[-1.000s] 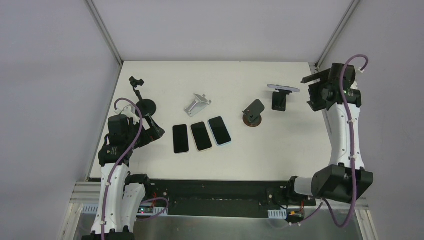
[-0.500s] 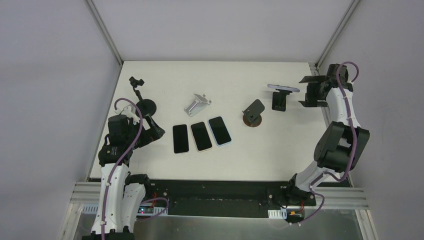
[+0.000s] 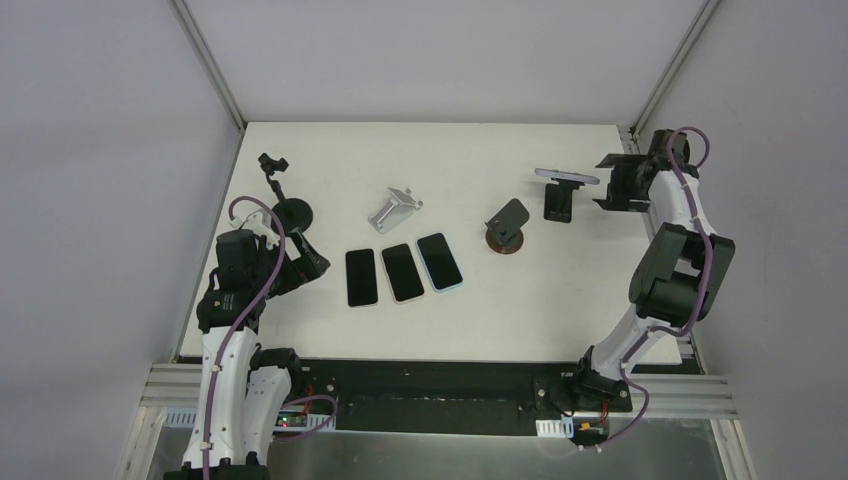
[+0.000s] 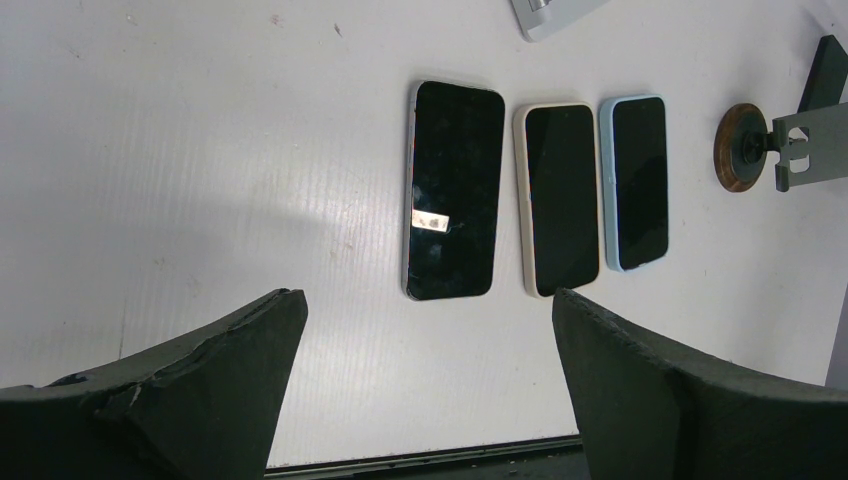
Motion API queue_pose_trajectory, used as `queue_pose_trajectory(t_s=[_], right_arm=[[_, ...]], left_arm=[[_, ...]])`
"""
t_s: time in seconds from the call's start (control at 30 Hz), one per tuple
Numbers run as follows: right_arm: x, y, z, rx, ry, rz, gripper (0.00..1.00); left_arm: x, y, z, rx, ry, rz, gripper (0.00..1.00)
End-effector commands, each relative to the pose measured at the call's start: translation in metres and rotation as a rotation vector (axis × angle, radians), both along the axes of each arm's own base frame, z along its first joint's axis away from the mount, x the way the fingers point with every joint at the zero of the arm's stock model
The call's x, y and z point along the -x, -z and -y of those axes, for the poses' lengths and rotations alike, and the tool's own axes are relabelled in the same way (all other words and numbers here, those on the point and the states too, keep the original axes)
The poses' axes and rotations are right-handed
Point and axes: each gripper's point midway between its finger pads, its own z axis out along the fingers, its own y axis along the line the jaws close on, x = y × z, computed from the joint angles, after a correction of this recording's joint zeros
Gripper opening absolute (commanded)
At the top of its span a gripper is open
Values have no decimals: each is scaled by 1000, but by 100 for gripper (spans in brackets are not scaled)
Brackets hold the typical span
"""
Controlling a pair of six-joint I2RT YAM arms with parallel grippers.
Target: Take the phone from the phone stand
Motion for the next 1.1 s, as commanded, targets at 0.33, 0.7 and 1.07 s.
queue_pose_trajectory(t_s=[0.33,0.7,1.07], right_arm=[[-30,-6,4,-29,-13,78,62],[-34,4,6,-13,-23,66,54],[-39,1,6,-7,-32,86,49]], left_arm=[[-2,-7,1,8,-2,17,100],[-2,-7,1,9,-2,16,100],[-2,-7,1,10,-3,14,100]])
